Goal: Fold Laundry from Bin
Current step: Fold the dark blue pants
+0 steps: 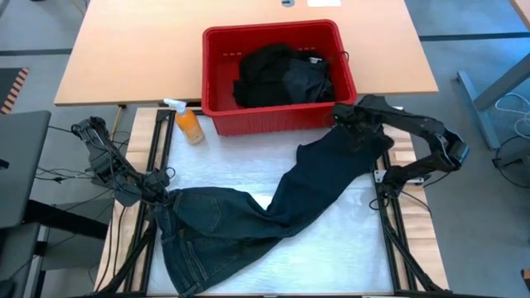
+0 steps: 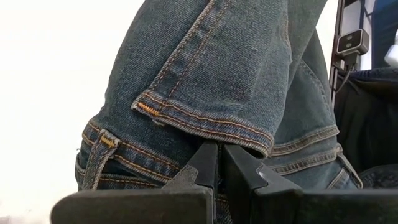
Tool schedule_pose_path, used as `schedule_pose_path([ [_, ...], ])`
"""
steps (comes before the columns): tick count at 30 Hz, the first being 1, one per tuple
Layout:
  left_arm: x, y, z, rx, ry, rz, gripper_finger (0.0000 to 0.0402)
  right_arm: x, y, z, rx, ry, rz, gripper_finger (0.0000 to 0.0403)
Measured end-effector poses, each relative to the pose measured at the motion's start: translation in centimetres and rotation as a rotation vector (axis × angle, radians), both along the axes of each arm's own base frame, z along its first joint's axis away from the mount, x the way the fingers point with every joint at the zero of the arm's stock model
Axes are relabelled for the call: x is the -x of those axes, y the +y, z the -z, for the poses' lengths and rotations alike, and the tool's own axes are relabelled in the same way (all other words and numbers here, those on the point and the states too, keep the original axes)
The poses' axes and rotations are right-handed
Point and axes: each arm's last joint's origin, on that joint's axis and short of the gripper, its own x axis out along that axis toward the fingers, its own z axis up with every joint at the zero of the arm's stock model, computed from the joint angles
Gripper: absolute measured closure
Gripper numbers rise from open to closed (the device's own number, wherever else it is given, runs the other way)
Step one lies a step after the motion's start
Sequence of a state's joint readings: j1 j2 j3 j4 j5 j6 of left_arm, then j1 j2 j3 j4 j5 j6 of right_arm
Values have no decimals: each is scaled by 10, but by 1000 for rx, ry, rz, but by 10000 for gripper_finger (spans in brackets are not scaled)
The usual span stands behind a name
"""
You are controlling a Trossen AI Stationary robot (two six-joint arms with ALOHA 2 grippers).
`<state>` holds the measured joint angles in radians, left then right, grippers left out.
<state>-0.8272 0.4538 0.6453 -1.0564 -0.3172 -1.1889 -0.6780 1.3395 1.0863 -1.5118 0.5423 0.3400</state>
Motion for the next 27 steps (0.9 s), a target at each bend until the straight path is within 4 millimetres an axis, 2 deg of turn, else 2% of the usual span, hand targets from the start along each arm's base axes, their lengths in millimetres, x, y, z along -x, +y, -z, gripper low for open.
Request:
schedule_pose_path([
  [7, 1, -1, 0, 43, 34, 14, 401, 4, 6, -3, -35, 27, -3, 214],
  [13, 1, -4, -1, 82, 45, 54, 401, 9, 19, -16, 41, -72, 12, 189],
  [17, -9, -13, -16, 102, -166, 165, 401, -1, 39, -27, -1, -354, -96, 194],
  [20, -15, -20, -32, 90, -382, 270, 401, -17, 61, -39, -45, -622, -297, 199],
  [24, -17, -23, -52, 57, -652, 377, 401, -35, 96, -58, -49, -877, -583, 205],
  [27, -14, -20, -64, 23, -732, 419, 401, -52, 125, -68, -39, -1052, -792, 208],
])
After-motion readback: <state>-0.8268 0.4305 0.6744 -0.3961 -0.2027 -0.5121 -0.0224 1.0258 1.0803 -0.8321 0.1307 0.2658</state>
